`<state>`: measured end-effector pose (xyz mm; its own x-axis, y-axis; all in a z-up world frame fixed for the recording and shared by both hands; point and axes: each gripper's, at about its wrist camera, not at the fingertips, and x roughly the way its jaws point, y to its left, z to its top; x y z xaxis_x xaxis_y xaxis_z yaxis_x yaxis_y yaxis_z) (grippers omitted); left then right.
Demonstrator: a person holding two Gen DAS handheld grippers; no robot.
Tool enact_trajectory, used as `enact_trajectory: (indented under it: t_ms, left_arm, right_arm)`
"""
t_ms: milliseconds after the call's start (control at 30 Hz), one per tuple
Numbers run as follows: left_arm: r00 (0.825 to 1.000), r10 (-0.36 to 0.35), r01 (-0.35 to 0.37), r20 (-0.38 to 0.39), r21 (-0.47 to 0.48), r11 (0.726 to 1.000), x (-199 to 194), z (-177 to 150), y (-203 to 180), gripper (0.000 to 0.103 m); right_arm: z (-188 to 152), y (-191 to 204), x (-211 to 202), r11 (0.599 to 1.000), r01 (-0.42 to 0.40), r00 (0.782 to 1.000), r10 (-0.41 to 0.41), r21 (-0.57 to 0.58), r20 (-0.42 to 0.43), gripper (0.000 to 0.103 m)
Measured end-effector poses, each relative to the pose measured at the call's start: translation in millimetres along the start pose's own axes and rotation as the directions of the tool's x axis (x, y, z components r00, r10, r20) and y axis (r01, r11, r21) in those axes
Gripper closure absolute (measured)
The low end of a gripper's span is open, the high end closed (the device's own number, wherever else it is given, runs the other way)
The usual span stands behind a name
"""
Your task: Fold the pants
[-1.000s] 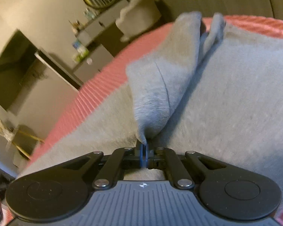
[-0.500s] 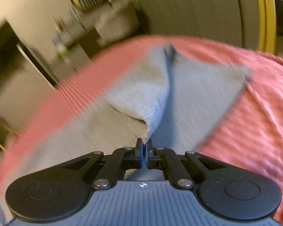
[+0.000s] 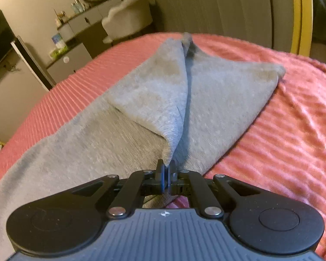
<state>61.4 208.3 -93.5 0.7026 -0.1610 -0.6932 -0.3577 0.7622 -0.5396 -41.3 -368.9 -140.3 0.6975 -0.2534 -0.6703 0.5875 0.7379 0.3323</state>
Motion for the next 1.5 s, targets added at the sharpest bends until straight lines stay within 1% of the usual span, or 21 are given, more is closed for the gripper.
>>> enact_trajectory:
  t_ms: [167, 267, 333, 433, 533, 600, 633, 667, 700, 800, 867, 900, 967, 1033, 1067, 1167, 1233, 1267, 1333, 1433, 1500]
  left_arm:
    - [0.997, -0.06, 0.059, 0.041, 0.029, 0.998, -42, -10, 3, 0.092]
    - [1.0, -0.011, 0.01, 0.017, 0.06, 0.998, -44, -23, 10, 0.092]
    - [0.999, 0.044, -0.042, -0.026, 0.054, 0.998, -24, -26, 9, 0.091]
    - [0.997, 0.072, -0.072, -0.037, 0.003, 0.997, -18, -32, 18, 0.084]
    - [0.989, 0.149, -0.149, 0.017, 0.01, 0.989, -29, -31, 7, 0.066]
    - [0.971, 0.218, -0.222, 0.093, 0.032, 0.974, -39, -31, -7, 0.049]
    - [0.964, 0.233, -0.24, 0.127, 0.042, 0.97, -44, -32, -13, 0.046]
    - [0.956, 0.235, -0.249, 0.172, 0.062, 0.966, -52, -33, -21, 0.041]
    - [0.953, 0.227, -0.247, 0.203, 0.08, 0.966, -56, -34, -26, 0.032]
    - [0.953, 0.192, -0.225, 0.232, 0.125, 0.966, -60, -34, -37, 0.025]
    - [0.965, 0.166, -0.198, 0.203, 0.15, 0.969, -51, -36, -45, 0.025]
    - [0.968, 0.166, -0.196, 0.186, 0.157, 0.968, -47, -38, -48, 0.025]
    - [0.972, 0.169, -0.196, 0.164, 0.164, 0.967, -39, -43, -51, 0.025]
    - [0.975, 0.173, -0.195, 0.138, 0.168, 0.966, -32, -48, -55, 0.025]
    - [0.976, 0.176, -0.196, 0.128, 0.169, 0.966, -28, -52, -57, 0.025]
    - [0.977, 0.175, -0.196, 0.125, 0.185, 0.963, -25, -55, -59, 0.025]
    - [0.977, 0.173, -0.196, 0.128, 0.199, 0.96, -26, -57, -61, 0.025]
    - [0.976, 0.174, -0.197, 0.128, 0.199, 0.96, -25, -58, -61, 0.025]
    - [0.978, 0.174, -0.193, 0.112, 0.195, 0.962, -22, -59, -62, 0.025]
    - [0.984, 0.161, -0.175, 0.079, 0.208, 0.962, -18, -62, -66, 0.024]
    - [0.983, 0.166, -0.181, 0.082, 0.241, 0.953, -18, -65, -70, 0.023]
  right_arm:
    - [7, 0, -38, 1.0, 0.02, 0.993, -0.019, -0.005, 0.119, 0.102]
    - [6, -10, -45, 0.995, 0.104, 0.983, -0.102, -0.006, 0.154, 0.103]
    - [4, -22, -36, 0.991, 0.136, 0.986, -0.135, 0.0, 0.096, 0.103]
    - [2, -22, -32, 0.992, 0.115, 0.992, -0.111, -0.05, 0.063, 0.102]
    - [4, 1, -35, 0.963, 0.158, 0.981, -0.128, -0.216, 0.146, 0.095]
    - [7, 22, -32, 0.926, 0.175, 0.971, -0.107, -0.333, 0.214, 0.076]
    - [7, 32, -28, 0.905, 0.182, 0.966, -0.092, -0.385, 0.241, 0.053]
    - [5, 40, -24, 0.878, 0.189, 0.962, -0.076, -0.439, 0.262, 0.035]
    - [4, 49, -17, 0.844, 0.203, 0.958, -0.065, -0.497, 0.281, 0.035]
    - [0, 77, 16, 0.689, 0.274, 0.951, -0.09, -0.671, 0.296, 0.035]
    - [2, 86, 38, 0.626, 0.31, 0.947, -0.142, -0.715, 0.286, 0.035]
    - [5, 87, 53, 0.61, 0.295, 0.956, -0.183, -0.736, 0.231, 0.035]
    - [10, 81, 69, 0.643, 0.26, 0.964, -0.214, -0.72, 0.157, 0.038]
    - [19, 76, 71, 0.698, 0.233, 0.971, -0.2, -0.677, 0.129, 0.082]
    - [25, 73, 71, 0.719, 0.248, 0.967, -0.219, -0.649, 0.127, 0.097]
    - [43, 53, 53, 0.814, 0.253, 0.967, -0.202, -0.522, 0.155, 0.098]
    - [50, 30, 24, 0.859, 0.314, 0.94, -0.221, -0.405, 0.259, 0.099]
    - [53, 12, 12, 0.895, 0.299, 0.94, -0.217, -0.331, 0.263, 0.099]
    - [54, -25, 6, 0.955, 0.232, 0.961, -0.195, -0.183, 0.198, 0.099]
    - [38, -57, 21, 0.965, 0.236, 0.968, -0.223, -0.113, 0.117, 0.099]
    - [31, -60, 26, 0.964, 0.23, 0.968, -0.212, -0.133, 0.135, 0.098]
